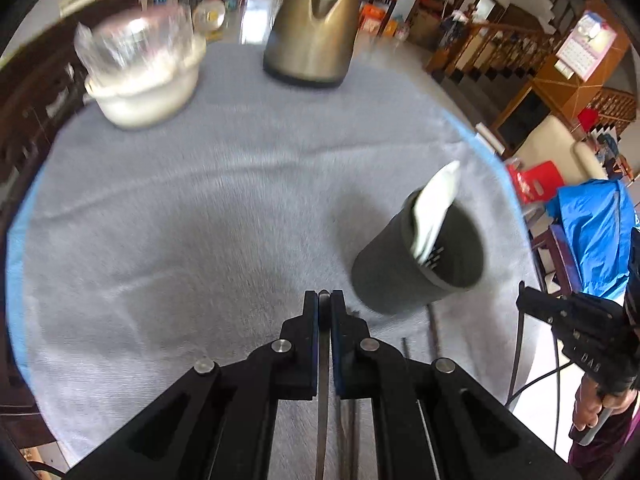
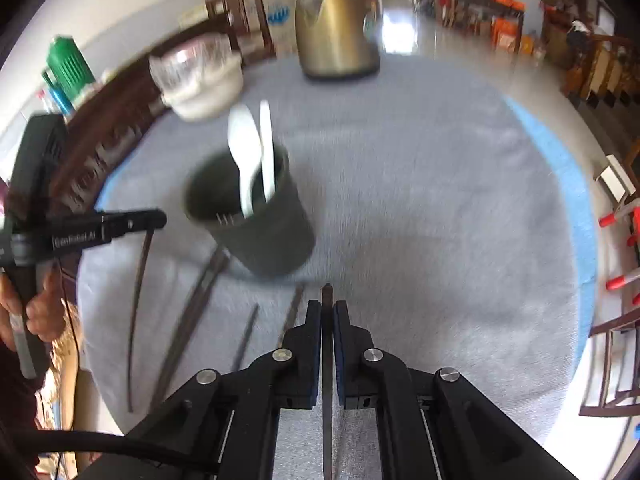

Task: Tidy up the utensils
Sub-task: 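Lift both chopsticks and lower them into the dark grey holder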

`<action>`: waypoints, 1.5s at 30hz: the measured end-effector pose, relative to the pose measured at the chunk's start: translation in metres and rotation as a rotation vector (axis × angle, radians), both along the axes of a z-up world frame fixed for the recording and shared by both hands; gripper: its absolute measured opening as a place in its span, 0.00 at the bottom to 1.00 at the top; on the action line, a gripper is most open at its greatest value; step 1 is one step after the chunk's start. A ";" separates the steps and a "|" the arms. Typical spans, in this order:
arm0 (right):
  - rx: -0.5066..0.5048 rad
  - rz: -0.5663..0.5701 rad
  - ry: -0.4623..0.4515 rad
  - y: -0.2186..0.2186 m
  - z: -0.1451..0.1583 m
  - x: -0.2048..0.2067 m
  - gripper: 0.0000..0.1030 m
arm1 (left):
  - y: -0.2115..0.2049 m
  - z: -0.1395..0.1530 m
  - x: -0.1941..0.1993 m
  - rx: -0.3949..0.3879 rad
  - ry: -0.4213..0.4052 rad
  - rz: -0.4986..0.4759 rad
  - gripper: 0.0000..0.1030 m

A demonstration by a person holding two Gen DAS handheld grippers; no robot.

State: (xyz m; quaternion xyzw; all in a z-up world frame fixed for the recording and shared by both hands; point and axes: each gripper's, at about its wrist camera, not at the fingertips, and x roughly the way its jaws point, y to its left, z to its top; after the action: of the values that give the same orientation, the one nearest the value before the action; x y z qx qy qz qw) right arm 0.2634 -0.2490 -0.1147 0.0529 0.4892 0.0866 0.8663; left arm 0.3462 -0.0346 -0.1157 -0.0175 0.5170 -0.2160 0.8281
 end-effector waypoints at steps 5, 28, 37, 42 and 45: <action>0.046 -0.035 -0.159 -0.008 0.040 -0.026 0.06 | 0.001 0.046 -0.020 -0.029 -0.118 0.009 0.05; 0.197 -0.146 -0.592 -0.014 0.164 -0.054 0.06 | -0.019 0.173 -0.062 -0.163 -0.449 0.056 0.05; 0.271 -0.220 -0.710 -0.015 0.199 -0.045 0.06 | -0.019 0.214 -0.064 -0.222 -0.638 0.131 0.05; 0.198 -0.279 -0.744 -0.005 0.190 -0.035 0.06 | -0.020 0.204 -0.061 -0.242 -0.721 0.207 0.05; 0.176 -0.278 -0.711 0.000 0.175 -0.027 0.06 | -0.023 0.183 -0.053 -0.252 -0.720 0.230 0.05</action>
State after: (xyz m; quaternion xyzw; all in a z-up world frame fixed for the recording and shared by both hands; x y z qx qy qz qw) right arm 0.2368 -0.2489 0.0599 0.1597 0.1374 0.0228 0.9773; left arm 0.2936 -0.0578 0.0673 -0.0997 0.1577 -0.1760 0.9666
